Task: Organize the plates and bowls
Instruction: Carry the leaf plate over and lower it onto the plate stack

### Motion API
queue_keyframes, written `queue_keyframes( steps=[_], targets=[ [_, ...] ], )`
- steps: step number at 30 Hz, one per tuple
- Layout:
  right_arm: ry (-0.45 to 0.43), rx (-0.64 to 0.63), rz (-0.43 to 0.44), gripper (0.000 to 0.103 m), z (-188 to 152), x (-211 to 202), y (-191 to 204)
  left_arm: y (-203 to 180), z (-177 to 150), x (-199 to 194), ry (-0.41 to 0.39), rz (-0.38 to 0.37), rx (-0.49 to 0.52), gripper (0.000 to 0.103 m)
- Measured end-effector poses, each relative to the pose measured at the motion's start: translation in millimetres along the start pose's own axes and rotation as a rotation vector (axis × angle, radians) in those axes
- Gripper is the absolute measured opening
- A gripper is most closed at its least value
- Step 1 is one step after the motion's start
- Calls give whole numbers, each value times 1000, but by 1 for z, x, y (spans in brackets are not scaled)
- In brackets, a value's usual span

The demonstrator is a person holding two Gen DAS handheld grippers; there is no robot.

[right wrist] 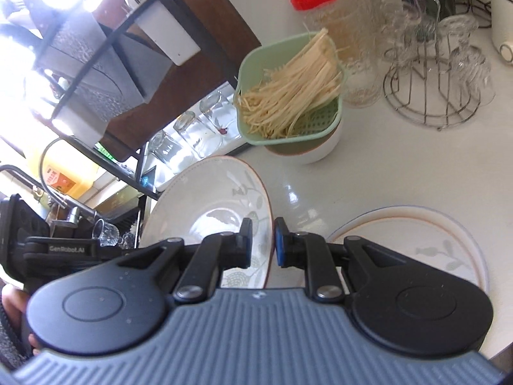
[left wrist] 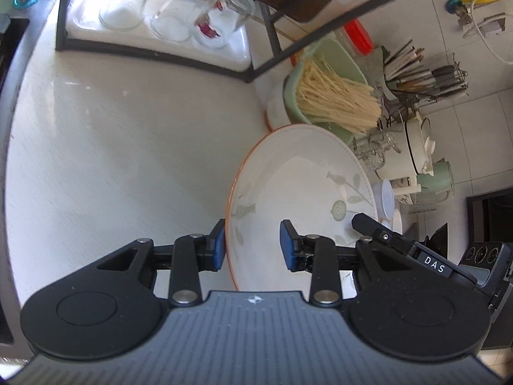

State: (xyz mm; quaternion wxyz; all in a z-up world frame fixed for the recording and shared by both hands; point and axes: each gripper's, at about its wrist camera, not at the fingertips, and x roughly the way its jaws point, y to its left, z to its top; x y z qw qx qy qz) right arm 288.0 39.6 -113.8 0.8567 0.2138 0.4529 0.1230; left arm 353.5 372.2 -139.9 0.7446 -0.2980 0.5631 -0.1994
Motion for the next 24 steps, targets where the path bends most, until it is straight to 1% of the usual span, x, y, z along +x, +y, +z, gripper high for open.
queue_keyframes(
  steps=[2, 6, 8, 11, 13, 17, 20, 24],
  targets=[
    [3, 1, -16, 18, -1, -6, -5, -6, -5, 2, 10, -11, -4, 38],
    [7, 30, -8, 18, -4, -19, -23, -19, -18, 11, 22, -12, -3, 38],
    [2, 29, -12, 18, -7, -26, -30, -26, -24, 15, 25, -11, 2, 40],
    [3, 37, -6, 18, -11, -35, -44, -39, -33, 26, 26, 5, -1, 42],
    [10, 37, -9, 18, -13, -40, -54, -48, -40, 33, 26, 12, 15, 42],
    [16, 30, 8, 18, -15, -50, -73, -63, -53, 45, 15, 14, 32, 42],
    [19, 12, 27, 18, -15, -56, -87, -74, -62, 57, 12, 37, 40, 42],
    [29, -4, 25, 18, -18, -59, -109, -87, -74, 77, 15, 66, 56, 42]
  ],
)
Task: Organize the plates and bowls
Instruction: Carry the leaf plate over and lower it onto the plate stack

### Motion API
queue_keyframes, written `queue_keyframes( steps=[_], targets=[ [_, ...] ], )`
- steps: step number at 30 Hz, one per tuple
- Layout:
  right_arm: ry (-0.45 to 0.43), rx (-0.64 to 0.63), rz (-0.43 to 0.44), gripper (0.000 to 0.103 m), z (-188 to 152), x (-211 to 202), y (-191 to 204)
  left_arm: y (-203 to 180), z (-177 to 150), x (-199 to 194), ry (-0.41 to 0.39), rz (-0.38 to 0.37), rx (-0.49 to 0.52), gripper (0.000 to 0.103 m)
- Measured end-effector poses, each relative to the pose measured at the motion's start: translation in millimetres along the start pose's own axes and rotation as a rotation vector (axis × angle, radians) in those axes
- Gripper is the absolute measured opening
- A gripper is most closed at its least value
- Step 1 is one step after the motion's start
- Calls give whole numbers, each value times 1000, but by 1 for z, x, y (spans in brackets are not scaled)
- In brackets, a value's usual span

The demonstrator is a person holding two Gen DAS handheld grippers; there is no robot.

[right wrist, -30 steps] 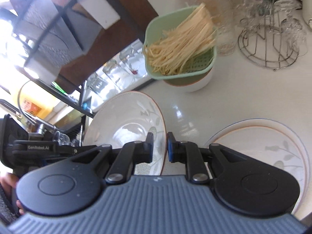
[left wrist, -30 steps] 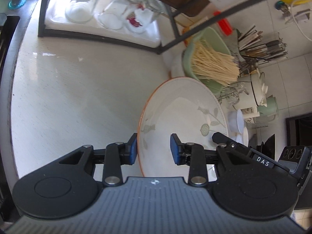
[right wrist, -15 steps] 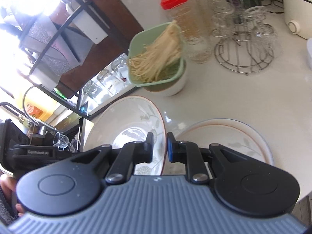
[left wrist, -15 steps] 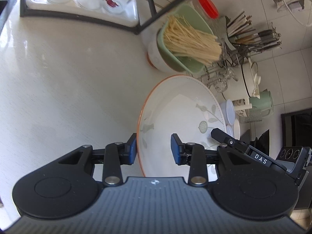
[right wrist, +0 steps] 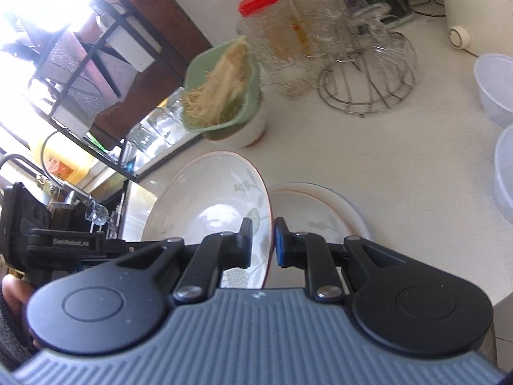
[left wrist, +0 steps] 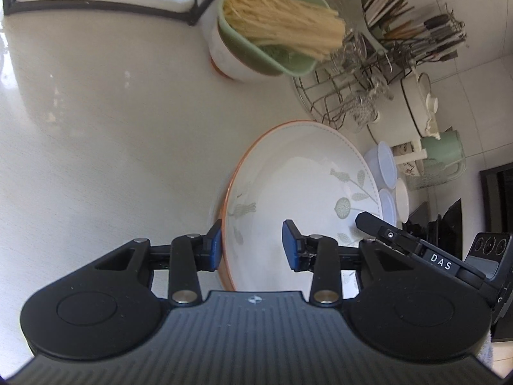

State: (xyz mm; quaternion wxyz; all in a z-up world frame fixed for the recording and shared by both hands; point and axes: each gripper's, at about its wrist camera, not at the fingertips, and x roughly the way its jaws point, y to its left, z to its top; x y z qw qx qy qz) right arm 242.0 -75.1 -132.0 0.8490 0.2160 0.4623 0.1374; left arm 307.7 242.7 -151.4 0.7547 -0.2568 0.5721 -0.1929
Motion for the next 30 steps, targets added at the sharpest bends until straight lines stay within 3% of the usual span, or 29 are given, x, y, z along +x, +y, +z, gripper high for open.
queue_keyframes(
  steps=[3, 7, 18, 30],
  targets=[
    [17, -7, -8, 18, -5, 4, -18, -11, -9, 17, 1, 41, 20, 42],
    [48, -11, -12, 19, -10, 10, -39, -36, -20, 40, -2, 170, 114, 42],
    [94, -68, 1, 19, -9, 22, -62, -46, -25, 66, 2, 239, 72, 42],
    [57, -59, -18, 18, -21, 26, -65, -36, -22, 58, 3, 230, -62, 47]
  ],
)
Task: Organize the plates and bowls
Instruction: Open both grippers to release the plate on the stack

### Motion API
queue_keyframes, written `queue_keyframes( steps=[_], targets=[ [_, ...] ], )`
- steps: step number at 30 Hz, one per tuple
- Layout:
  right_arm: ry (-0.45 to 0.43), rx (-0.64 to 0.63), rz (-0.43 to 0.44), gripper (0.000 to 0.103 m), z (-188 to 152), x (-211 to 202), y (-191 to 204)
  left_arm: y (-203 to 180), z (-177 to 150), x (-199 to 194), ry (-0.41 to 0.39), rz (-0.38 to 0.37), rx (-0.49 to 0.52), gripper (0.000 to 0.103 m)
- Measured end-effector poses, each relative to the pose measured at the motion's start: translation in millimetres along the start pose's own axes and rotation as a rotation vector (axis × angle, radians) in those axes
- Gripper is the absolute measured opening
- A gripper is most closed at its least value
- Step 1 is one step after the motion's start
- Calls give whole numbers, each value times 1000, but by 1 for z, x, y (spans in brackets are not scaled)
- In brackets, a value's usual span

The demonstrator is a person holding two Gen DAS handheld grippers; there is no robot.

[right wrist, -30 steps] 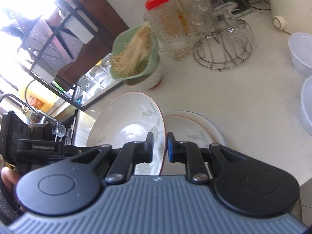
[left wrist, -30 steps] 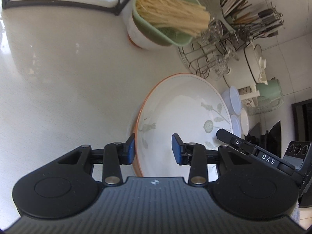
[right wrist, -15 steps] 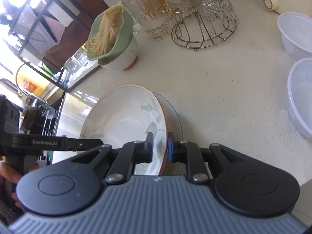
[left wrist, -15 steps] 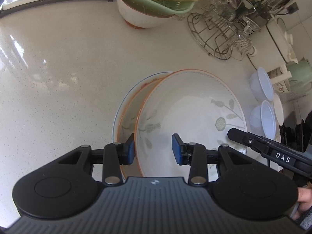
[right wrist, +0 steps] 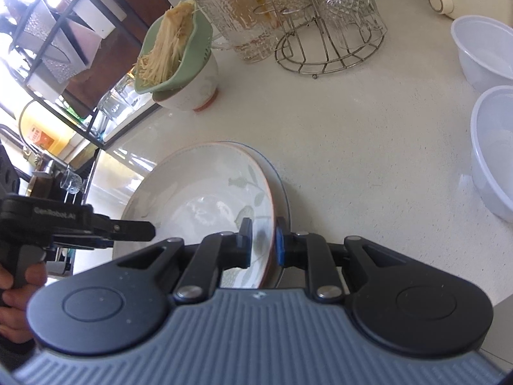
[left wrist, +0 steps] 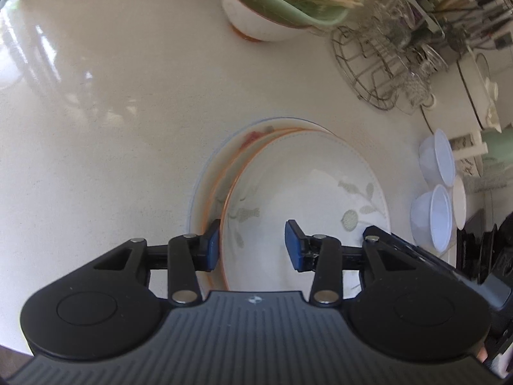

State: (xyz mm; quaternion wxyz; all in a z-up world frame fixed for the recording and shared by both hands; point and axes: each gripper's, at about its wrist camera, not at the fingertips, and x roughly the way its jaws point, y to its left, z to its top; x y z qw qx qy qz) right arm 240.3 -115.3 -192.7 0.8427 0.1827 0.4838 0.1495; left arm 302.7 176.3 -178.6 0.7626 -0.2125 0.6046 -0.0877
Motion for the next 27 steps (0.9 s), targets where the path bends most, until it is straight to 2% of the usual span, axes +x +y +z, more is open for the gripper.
queue_keyframes(
  steps=[5, 7, 9, 13, 18, 27],
  targets=[
    [-7, -13, -11, 18, -1, -1, 2, 4, 1, -13, -8, -13, -12, 48],
    [-8, -26, -20, 18, 0, -2, 4, 3, 0, -18, -17, -1, -10, 48],
    [-16, -41, -30, 18, 0, -6, 6, -1, -3, -21, -28, 48, 5, 48],
    [-35, -60, -22, 18, 2, -15, 10, -5, -8, -32, -58, 44, 5, 48],
    [-54, -87, -13, 18, 4, -30, 13, -23, -16, -50, -127, 71, 40, 48],
    [-124, -160, 32, 18, 8, -89, 21, -64, -43, -92, -303, 98, 63, 48]
  ],
)
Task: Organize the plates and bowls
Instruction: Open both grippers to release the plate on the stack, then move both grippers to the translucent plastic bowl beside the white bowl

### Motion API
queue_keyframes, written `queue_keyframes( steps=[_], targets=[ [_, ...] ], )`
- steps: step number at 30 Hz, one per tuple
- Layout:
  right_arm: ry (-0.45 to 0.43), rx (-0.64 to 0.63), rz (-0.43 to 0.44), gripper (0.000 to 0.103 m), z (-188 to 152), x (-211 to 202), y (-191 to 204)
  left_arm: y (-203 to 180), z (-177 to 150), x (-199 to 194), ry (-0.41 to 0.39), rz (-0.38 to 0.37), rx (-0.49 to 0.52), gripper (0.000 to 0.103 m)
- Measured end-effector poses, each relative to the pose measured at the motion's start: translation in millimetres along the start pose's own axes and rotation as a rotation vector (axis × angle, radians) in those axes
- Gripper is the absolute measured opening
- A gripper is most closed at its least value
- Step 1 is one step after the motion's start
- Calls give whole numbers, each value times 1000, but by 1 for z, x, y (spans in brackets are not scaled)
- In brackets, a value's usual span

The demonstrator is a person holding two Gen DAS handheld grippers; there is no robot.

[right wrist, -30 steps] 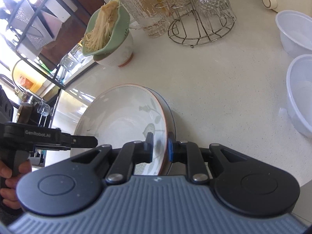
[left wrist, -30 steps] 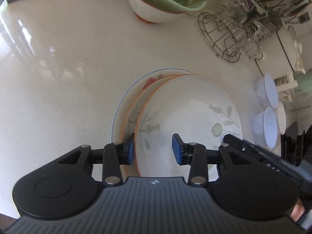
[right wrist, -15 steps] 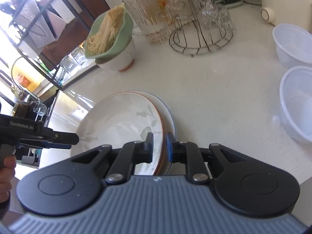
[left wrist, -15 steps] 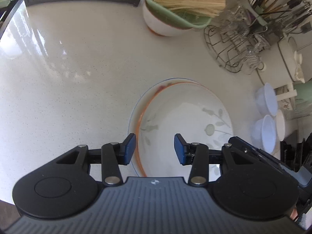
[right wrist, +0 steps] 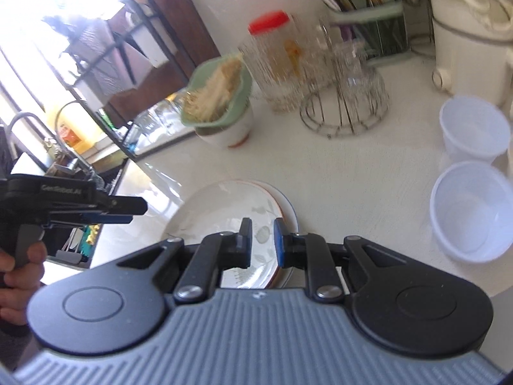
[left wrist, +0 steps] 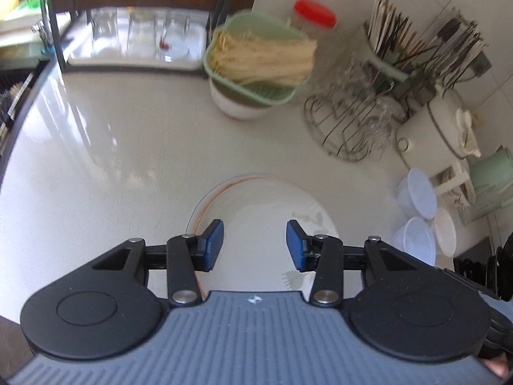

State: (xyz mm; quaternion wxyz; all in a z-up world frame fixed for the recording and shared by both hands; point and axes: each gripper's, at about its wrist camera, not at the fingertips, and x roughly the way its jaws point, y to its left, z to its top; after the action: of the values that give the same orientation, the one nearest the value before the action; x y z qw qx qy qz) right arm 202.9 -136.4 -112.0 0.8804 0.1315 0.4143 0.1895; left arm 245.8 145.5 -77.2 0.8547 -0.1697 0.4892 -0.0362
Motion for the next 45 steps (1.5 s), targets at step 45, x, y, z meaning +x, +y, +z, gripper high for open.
queue_keyframes(
  steps=[45],
  targets=[
    [-108, 22, -215, 18, 14, -62, -2, -76, 3, -14, -39, -76, 179, 48]
  ],
)
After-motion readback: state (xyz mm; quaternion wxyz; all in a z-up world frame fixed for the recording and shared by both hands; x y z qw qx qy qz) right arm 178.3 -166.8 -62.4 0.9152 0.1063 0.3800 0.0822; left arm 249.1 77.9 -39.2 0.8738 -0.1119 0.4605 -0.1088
